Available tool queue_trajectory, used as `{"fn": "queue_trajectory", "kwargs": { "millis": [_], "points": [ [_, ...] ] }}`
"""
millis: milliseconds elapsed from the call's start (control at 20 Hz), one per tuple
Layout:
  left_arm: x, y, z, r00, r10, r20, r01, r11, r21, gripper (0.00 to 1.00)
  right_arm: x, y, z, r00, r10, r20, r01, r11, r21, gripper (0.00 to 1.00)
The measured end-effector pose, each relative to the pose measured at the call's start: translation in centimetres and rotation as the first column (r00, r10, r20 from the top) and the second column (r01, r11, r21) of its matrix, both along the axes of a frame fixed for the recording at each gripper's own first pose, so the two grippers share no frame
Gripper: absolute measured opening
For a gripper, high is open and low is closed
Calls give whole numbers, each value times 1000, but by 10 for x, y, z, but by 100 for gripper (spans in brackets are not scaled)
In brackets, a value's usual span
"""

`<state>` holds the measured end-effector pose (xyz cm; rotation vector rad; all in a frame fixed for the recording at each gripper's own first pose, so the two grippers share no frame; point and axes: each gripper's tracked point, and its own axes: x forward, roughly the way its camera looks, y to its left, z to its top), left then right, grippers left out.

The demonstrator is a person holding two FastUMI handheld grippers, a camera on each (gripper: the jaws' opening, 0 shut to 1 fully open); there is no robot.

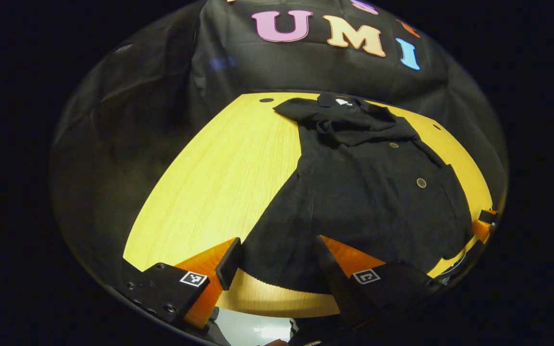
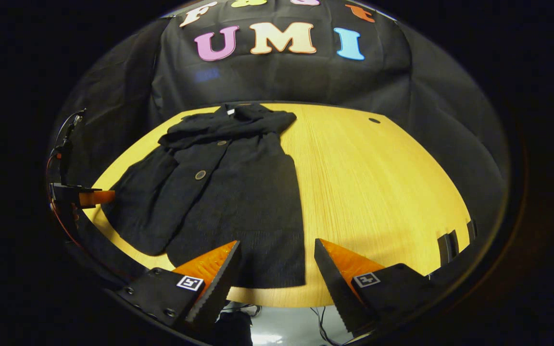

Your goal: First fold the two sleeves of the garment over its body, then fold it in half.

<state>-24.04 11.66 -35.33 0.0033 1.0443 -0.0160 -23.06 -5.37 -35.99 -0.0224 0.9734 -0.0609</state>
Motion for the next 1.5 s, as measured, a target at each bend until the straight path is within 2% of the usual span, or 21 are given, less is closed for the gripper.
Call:
{"fn": "queue_trajectory", "kwargs": {
  "millis": [150,300,400,450,600,650,750,950,1250,1500],
  "points": [
    [-7,-2,-4,1000,-17,-2,17,1000,-8,95,-11,4,-16,997,7,-74,-6,1000,8,97],
    [-6,-3,-3,1000,-22,3,22,1000,-15,94,-9,4,-15,997,-7,-74,9,1000,29,96],
    [-5,-4,-3,1000,-5,11,5,1000,-13,93,-6,12,-16,996,25,-80,-21,999,42,93],
    [-4,-10,-2,1000,-25,15,26,999,-28,88,-5,18,-15,996,40,-82,-35,998,57,73],
    [-4,-30,-3,994,-103,25,104,994,-38,30,0,27,-18,996,44,-84,-36,995,90,15],
    [-1,-32,-4,993,-116,23,117,993,-24,11,1,27,-16,996,43,-84,-34,995,98,7],
    [-3,-34,-4,991,-130,8,131,991,-20,0,1,27,-16,995,33,-89,-23,994,110,2],
    [-18,-37,2,992,-119,-28,117,991,-65,0,-5,25,-10,995,30,-93,-17,990,137,3],
    [-44,-40,13,994,-85,-74,79,993,-84,0,-3,23,-4,992,67,-104,-50,987,151,3],
    [-32,-41,41,999,-22,-23,20,994,-110,0,12,30,24,998,67,-4,-65,983,172,3]
  ]
}}
